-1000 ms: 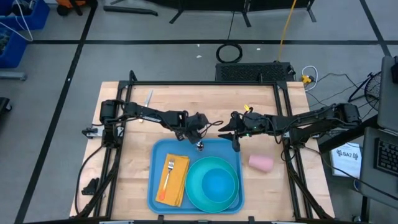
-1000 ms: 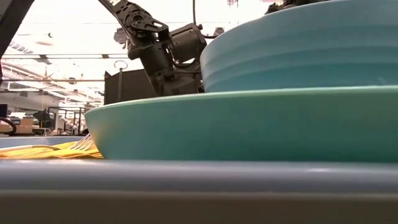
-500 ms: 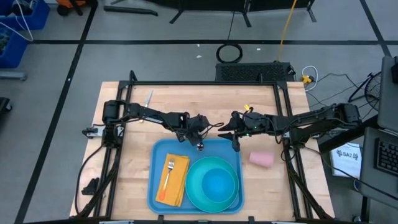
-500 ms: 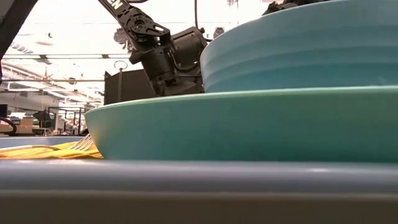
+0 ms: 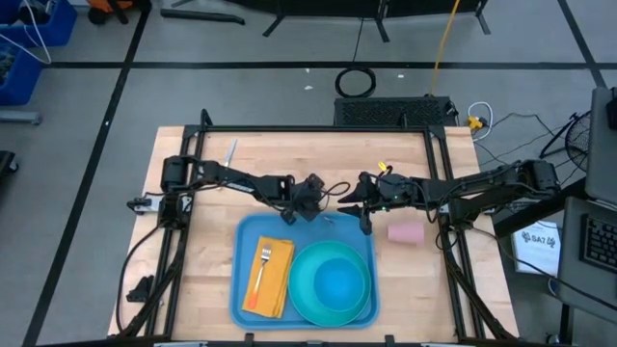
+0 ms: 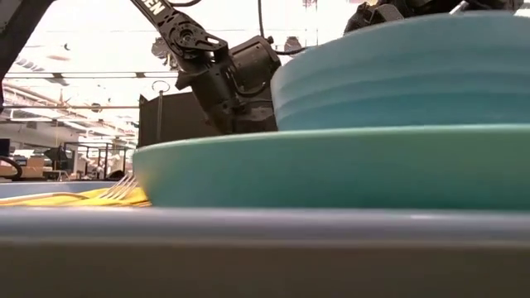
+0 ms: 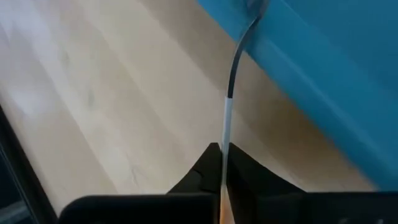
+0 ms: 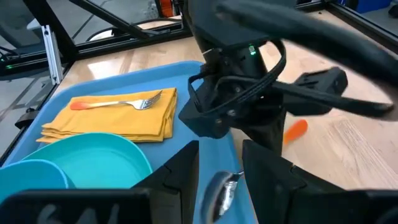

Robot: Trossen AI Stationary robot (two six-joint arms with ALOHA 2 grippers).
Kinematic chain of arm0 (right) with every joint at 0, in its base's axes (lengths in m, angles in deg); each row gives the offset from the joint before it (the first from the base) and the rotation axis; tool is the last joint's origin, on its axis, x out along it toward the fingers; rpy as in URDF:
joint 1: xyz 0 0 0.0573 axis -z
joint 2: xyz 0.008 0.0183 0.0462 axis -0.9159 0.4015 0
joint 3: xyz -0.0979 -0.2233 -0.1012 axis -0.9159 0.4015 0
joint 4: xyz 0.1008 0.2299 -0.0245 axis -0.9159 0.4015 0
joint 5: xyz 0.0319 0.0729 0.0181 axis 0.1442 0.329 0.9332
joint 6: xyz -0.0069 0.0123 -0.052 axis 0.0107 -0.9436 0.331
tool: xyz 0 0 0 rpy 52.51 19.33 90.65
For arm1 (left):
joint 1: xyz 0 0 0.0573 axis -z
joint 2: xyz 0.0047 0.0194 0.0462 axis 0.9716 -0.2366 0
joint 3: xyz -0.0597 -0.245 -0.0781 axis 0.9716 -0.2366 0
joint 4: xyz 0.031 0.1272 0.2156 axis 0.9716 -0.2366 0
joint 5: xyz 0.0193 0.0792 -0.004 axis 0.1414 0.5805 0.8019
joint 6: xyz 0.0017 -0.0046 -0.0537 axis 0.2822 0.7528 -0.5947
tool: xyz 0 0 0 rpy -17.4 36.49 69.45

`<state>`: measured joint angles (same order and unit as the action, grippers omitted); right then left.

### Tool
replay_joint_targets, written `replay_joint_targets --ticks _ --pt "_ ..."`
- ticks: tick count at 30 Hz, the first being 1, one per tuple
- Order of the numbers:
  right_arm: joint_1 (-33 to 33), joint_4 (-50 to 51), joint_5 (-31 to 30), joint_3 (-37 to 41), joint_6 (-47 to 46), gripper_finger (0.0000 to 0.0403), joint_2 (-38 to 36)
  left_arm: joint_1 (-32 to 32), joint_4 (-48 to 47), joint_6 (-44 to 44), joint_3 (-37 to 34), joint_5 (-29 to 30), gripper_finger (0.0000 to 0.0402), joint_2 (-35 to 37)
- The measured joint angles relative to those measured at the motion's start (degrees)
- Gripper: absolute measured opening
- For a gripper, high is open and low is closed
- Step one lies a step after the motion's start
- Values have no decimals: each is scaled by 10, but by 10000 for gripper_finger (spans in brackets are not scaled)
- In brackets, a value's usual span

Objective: Set up tray
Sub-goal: Put the orange spoon on top of the yellow napkin to the right of the orange fork

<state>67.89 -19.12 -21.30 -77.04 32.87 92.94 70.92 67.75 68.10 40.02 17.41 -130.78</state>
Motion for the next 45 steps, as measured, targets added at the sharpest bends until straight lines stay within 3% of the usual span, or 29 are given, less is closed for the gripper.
replay_joint_targets --ticks 5,11,25,36,40,45 --pt "0 0 -2 0 -1 114 0 2 -5 -120 -2 56 6 18" --pt "0 -12 -2 0 -2 114 0 5 -10 -241 -2 21 6 63" --pt "8 -54 -46 0 47 114 -43 25 24 -305 -16 -22 6 132" --pt "10 -77 -46 0 43 114 -67 33 169 -374 -132 -53 6 176" --pt "10 -77 -46 0 43 114 -67 53 160 -526 -181 -27 6 217" --pt "10 -82 -46 0 46 114 -67 104 29 -757 -186 15 6 292"
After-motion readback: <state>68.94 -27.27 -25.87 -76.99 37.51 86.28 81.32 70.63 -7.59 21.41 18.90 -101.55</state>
